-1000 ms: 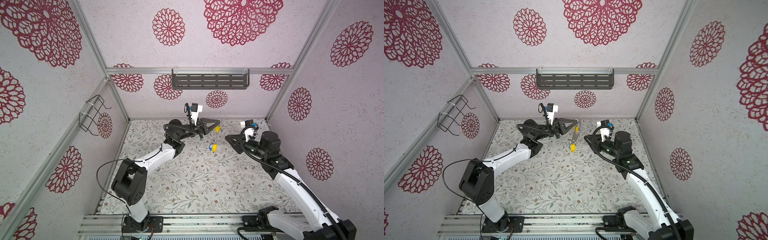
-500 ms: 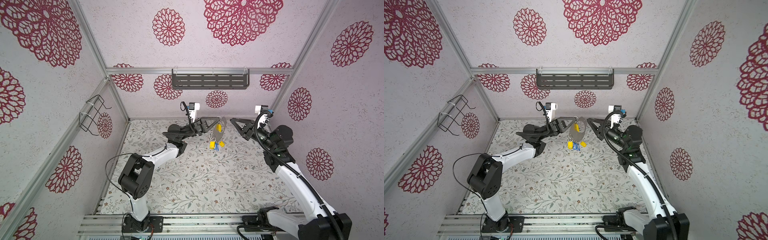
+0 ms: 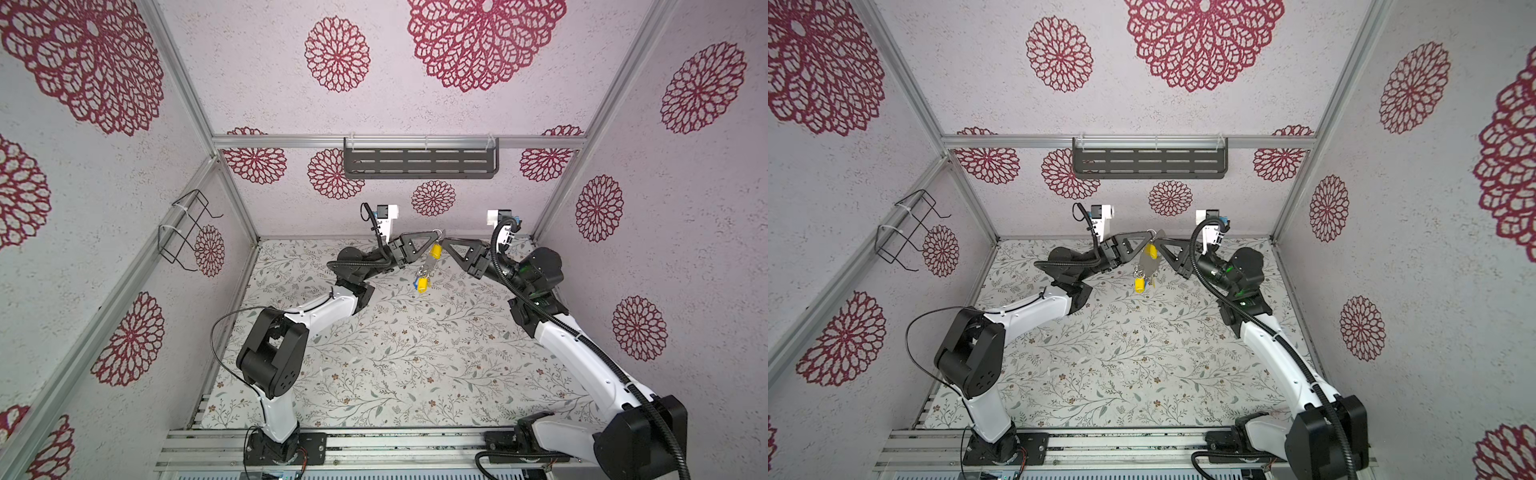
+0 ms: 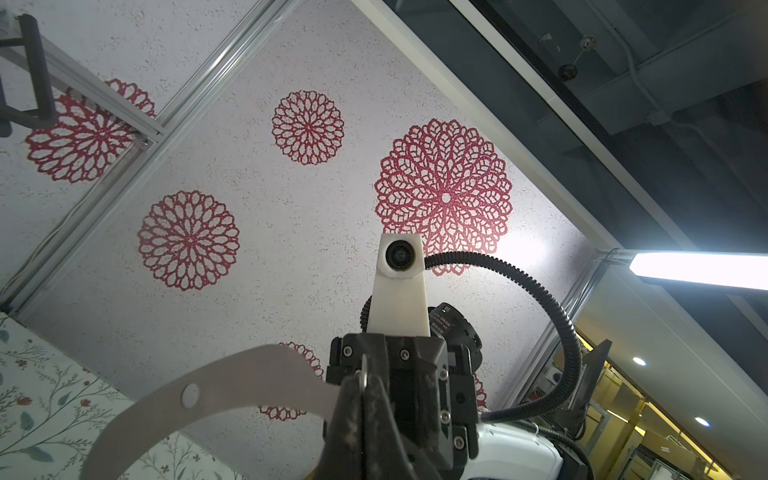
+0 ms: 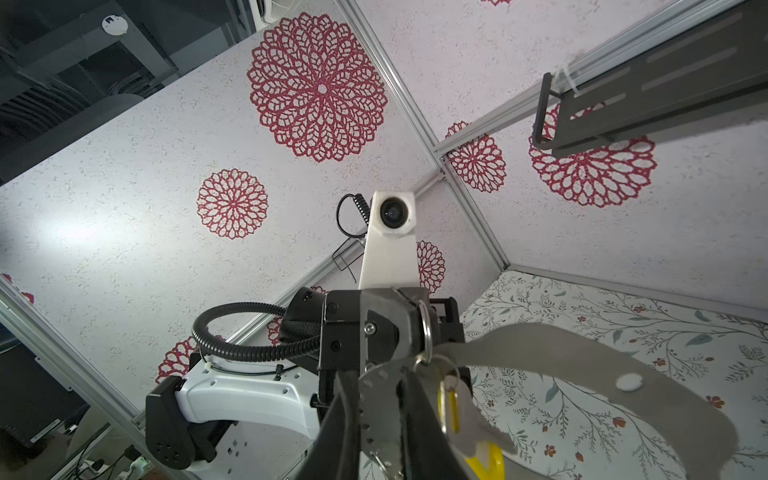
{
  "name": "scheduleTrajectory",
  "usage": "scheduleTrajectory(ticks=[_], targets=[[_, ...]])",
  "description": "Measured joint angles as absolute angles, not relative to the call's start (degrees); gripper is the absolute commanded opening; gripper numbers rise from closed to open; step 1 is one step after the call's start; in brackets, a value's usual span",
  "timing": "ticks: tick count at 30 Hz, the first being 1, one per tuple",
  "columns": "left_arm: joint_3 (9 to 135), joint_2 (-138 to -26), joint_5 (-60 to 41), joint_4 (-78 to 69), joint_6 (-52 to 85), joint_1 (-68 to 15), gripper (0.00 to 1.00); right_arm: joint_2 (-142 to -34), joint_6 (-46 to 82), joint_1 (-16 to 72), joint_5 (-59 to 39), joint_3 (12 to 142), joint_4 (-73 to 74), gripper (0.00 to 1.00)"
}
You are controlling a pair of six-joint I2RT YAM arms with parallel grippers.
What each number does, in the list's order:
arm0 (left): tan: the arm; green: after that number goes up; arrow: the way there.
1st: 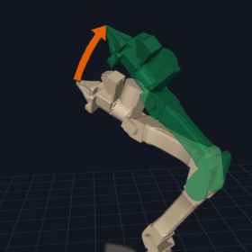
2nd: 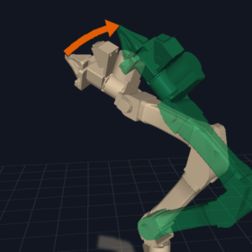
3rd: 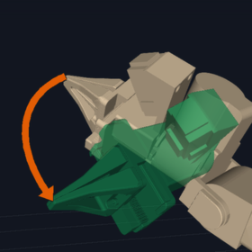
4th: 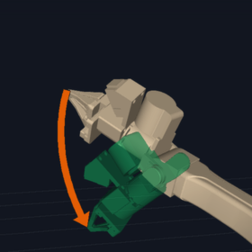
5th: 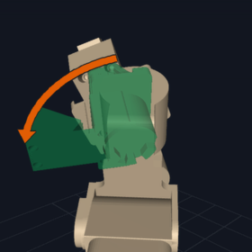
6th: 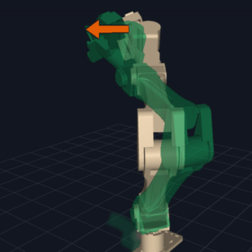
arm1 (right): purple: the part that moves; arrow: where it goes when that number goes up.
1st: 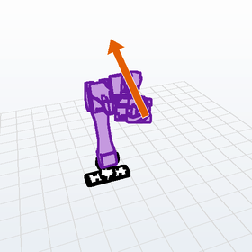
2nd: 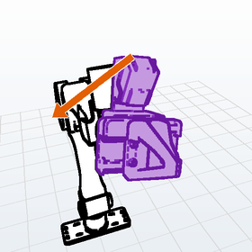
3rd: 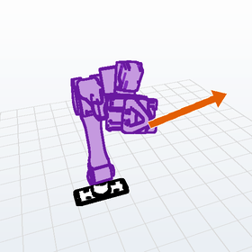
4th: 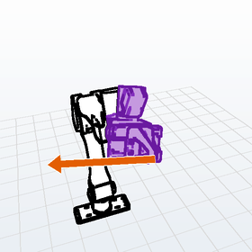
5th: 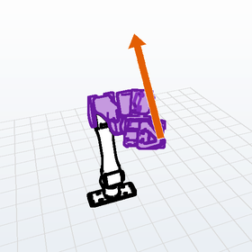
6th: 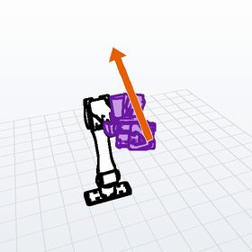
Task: Remove the keys from the keyring
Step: 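Lift the plate with the right gripper while the left gripper raises the ring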
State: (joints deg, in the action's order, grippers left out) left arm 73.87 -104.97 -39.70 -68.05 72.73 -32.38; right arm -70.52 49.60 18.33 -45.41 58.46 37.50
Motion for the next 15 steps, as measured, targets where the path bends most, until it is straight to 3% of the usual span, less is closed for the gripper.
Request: scheduleTrajectory(ticks=[4,6,15], targets=[[73.9,-104.9,-39.7,-68.0,72.6,-32.5,0.0,-71.3,49.5,18.5,-45.3,59.2,37.2,0.22],[73.9,-104.9,-39.7,-68.0,72.4,-32.5,0.0,-71.2,48.2,18.5,-45.1,59.7,35.5,0.29],[73.9,-103.6,-39.8,-65.1,70.9,-32.5,0.0,-64.3,29.5,18.6,-38.3,59.2,18.2,0.43]])
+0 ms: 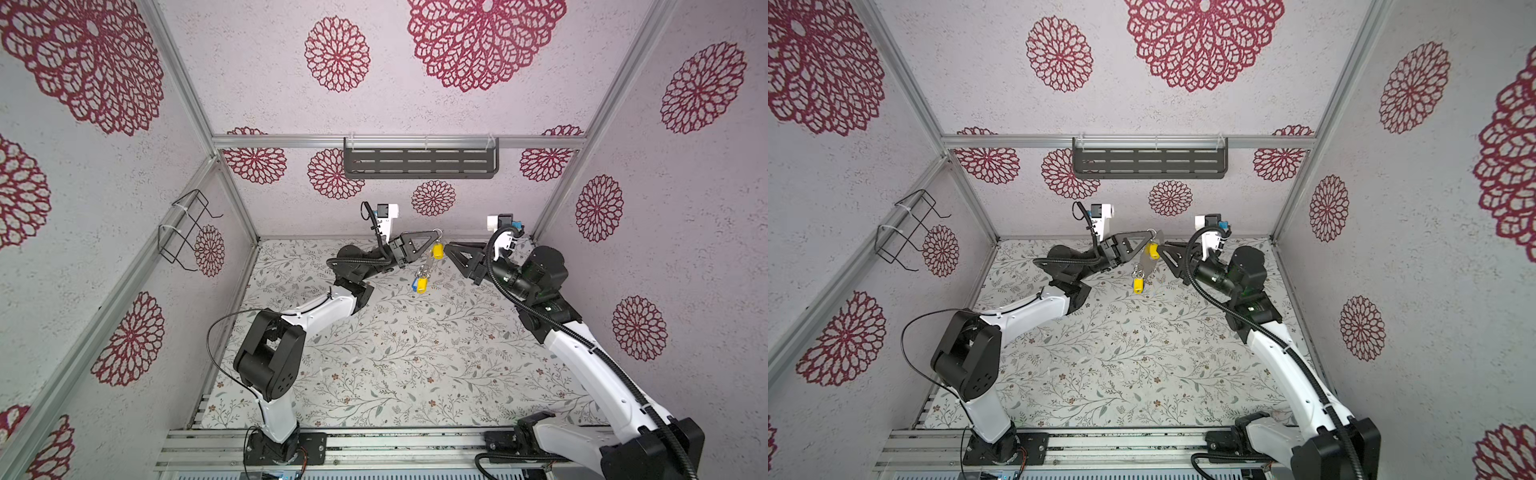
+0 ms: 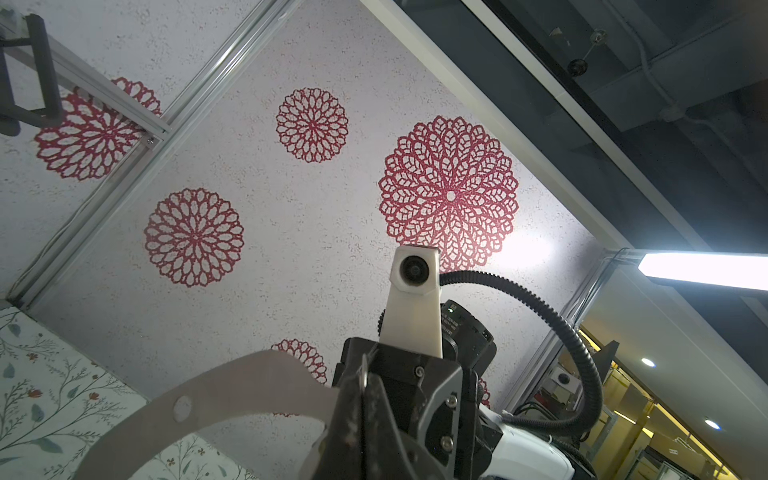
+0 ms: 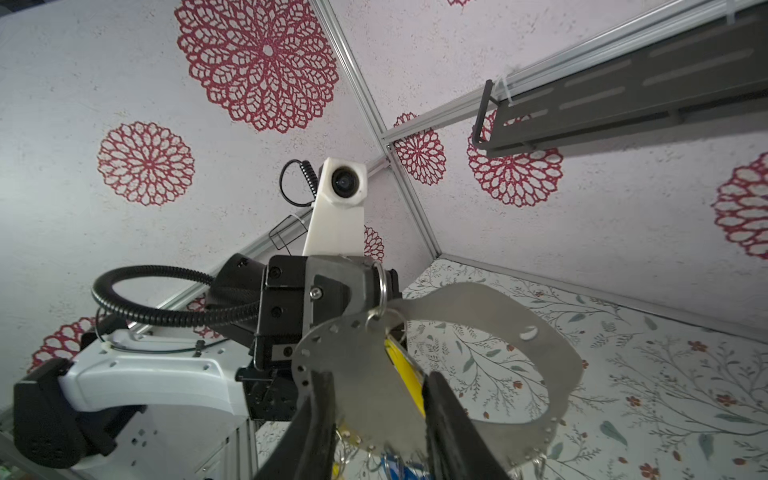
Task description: Remove the keys from the keyring
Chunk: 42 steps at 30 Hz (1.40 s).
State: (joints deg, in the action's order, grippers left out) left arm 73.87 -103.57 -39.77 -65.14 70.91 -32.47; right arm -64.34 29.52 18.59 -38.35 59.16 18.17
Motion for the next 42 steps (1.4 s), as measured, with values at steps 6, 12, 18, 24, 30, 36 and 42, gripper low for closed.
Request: scheduleTrajectory(ticks=[6,12,18,24,30,36,42], targets=[[73.9,-103.4,-39.7,-64.6,70.9,-32.5,0.0,-63.9,23.8,18.9,-37.4,56.6,17.8,0.53],[73.9,-103.4,-39.7,-63.5,70.9,-32.5,0.0,-67.7,21.6,19.5,-37.7,57.6,18.2,0.55],[73.9,-103.4,-39.7,-62.6,70.5,-32.5,0.0,-70.7,20.5,21.4,-37.7,60.2,18.3,0.49],[73.9,-103.2,-39.7,-61.5,70.1,-32.6,0.0,-71.1,18.6,22.1,-37.1,61.5,17.9,0.14],[73.7,-101.4,-40.0,-56.1,66.1,-32.6,0.0,-68.3,15.4,22.2,-33.4,61.6,12.2,0.0],[73.6,-97.7,-41.3,-44.7,57.9,-33.4,0.0,-63.6,11.4,22.1,-29.6,63.9,2.8,0.0],[73.8,-94.3,-41.9,-32.5,46.0,-33.9,0.0,-63.6,8.9,21.5,-28.7,67.5,-6.3,0.0]])
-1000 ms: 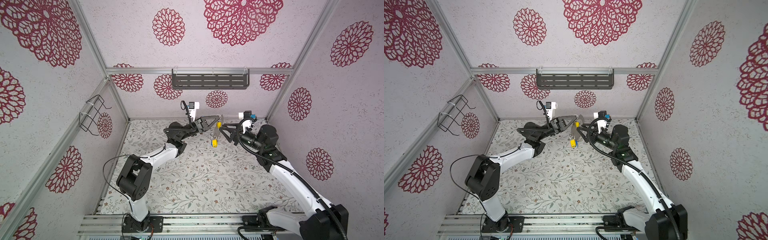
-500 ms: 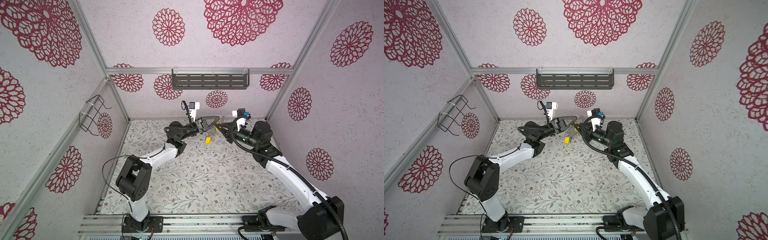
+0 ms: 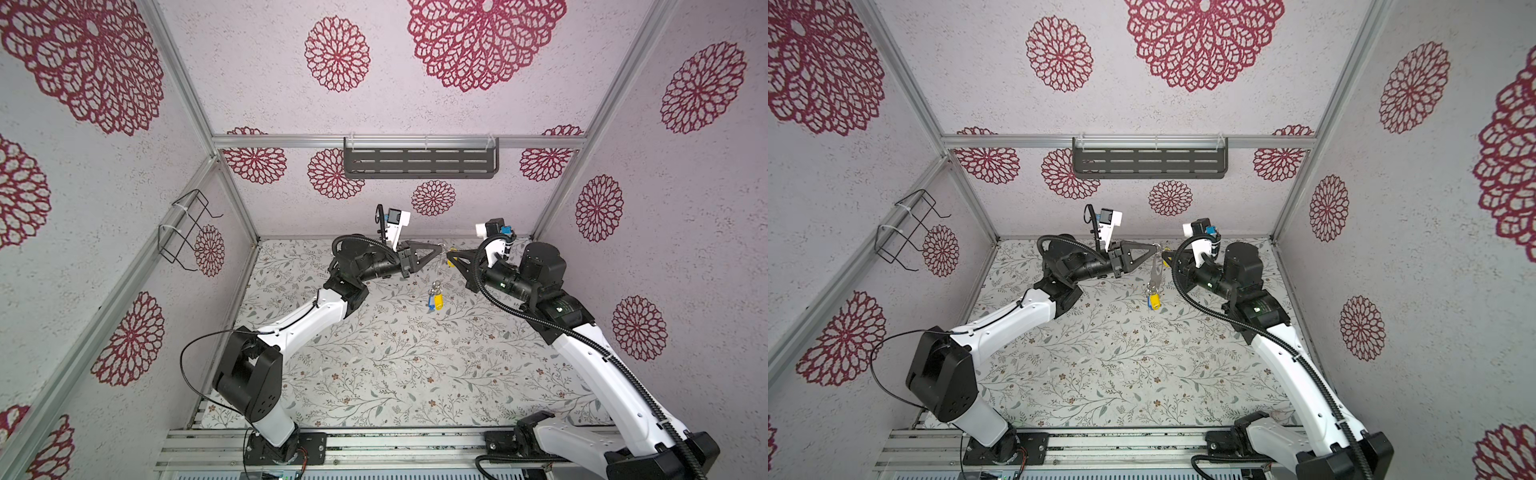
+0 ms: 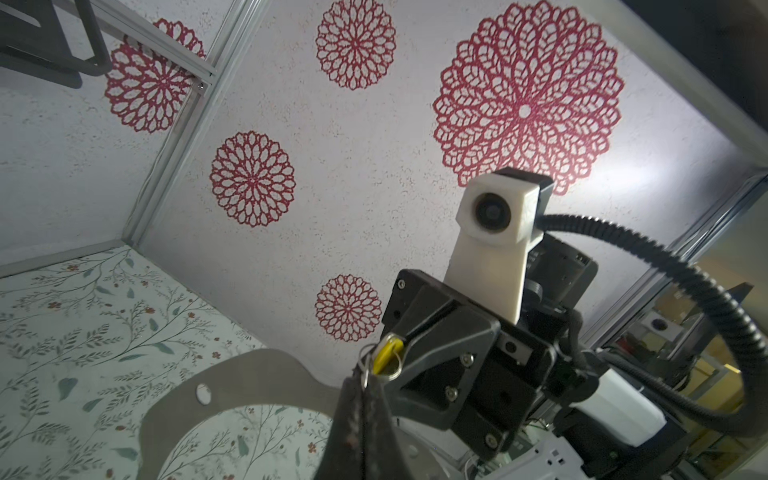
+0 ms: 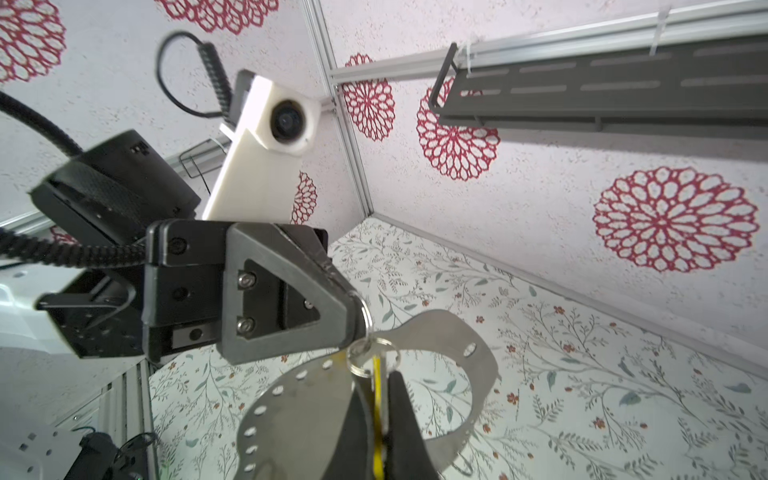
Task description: Remove the keys from the keyring
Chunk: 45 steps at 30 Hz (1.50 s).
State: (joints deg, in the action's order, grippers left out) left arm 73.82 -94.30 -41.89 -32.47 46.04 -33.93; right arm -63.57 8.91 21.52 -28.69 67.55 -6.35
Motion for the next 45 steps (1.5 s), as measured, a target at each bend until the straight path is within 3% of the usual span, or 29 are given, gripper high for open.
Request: scheduleTrajectory(ticks=[8,19,24,30,45], targets=[[78.7,-92.9,-39.5,-12.8,26.4,-34.9,0.0,-67.7,7.0,21.0,-29.1,74.7,-17.1,0.0],[84.1,-92.3,-27.8,5.3,4.5,-39.0,0.0,-72.4,7.1,20.8,-30.2,79.6,-24.0,0.0],[79.2,-91.0,-20.9,1.3,-6.6,-41.1,0.0,-76.0,11.2,20.6,-28.9,84.0,-31.0,0.0],[69.5,-87.7,-16.9,-8.1,-16.8,-41.9,0.0,-80.5,18.4,18.1,-37.7,84.6,-34.4,0.0],[65.6,-85.0,-15.7,-11.7,-17.5,-41.8,0.0,-84.5,23.2,14.7,-53.5,80.7,-27.7,0.0]])
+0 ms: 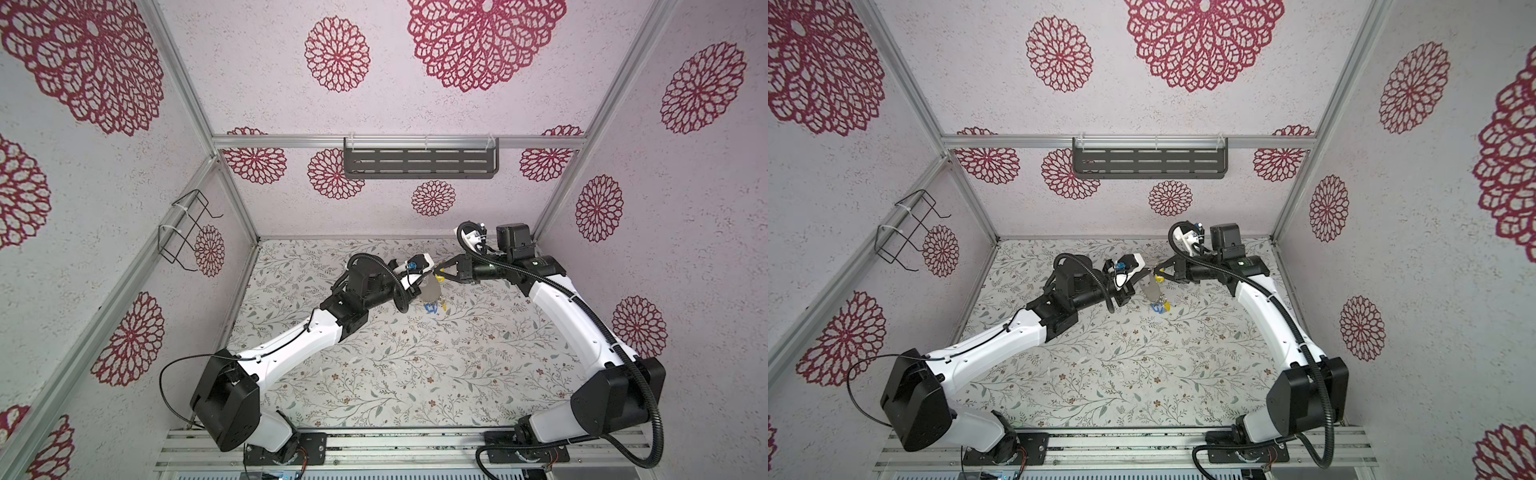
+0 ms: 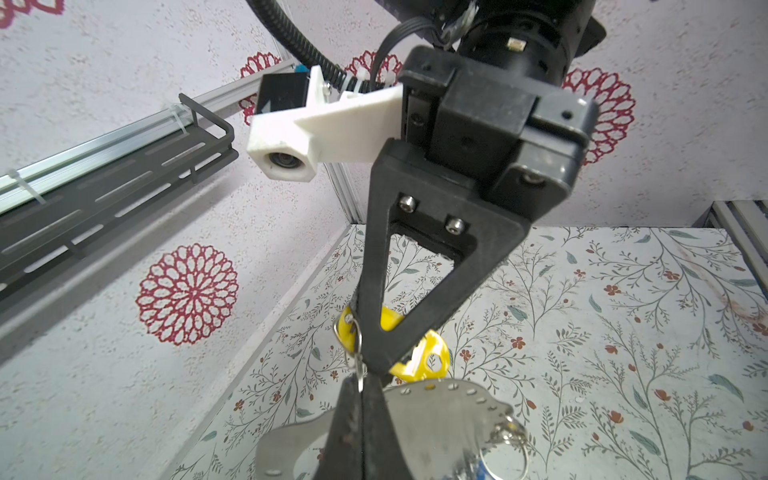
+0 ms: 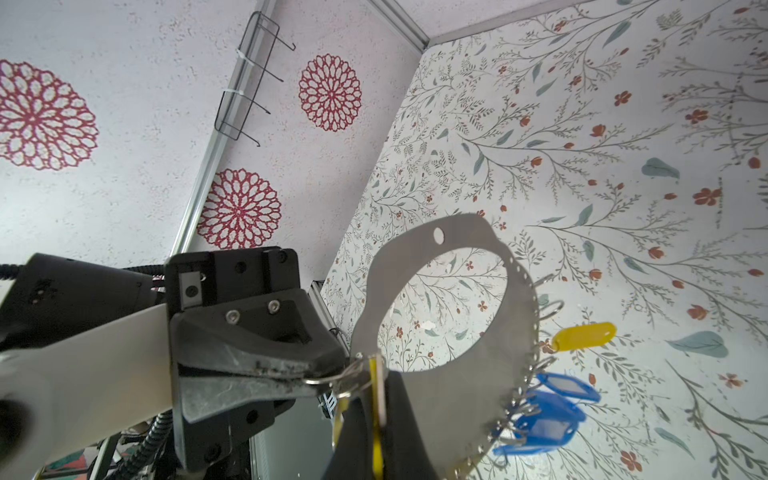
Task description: Remove the keys from the keyring
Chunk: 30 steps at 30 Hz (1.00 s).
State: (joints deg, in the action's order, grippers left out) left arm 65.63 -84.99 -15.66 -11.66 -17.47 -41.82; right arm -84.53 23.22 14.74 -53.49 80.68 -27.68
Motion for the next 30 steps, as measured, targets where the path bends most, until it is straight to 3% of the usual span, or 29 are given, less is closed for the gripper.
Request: scheduleTrajectory(ticks=[12,30], targets=[[65.6,-86.8,-17.7,-14.0,-7.1,-40.5,0.0,-82.1,26.8,13.9,-55.9,70.3,-13.6,0.0],[67.9,-92.9,-16.0,-25.6,9.5,-39.9,0.0,-79.1,33.0,18.1,-43.0,66.7,-4.2,0.0]])
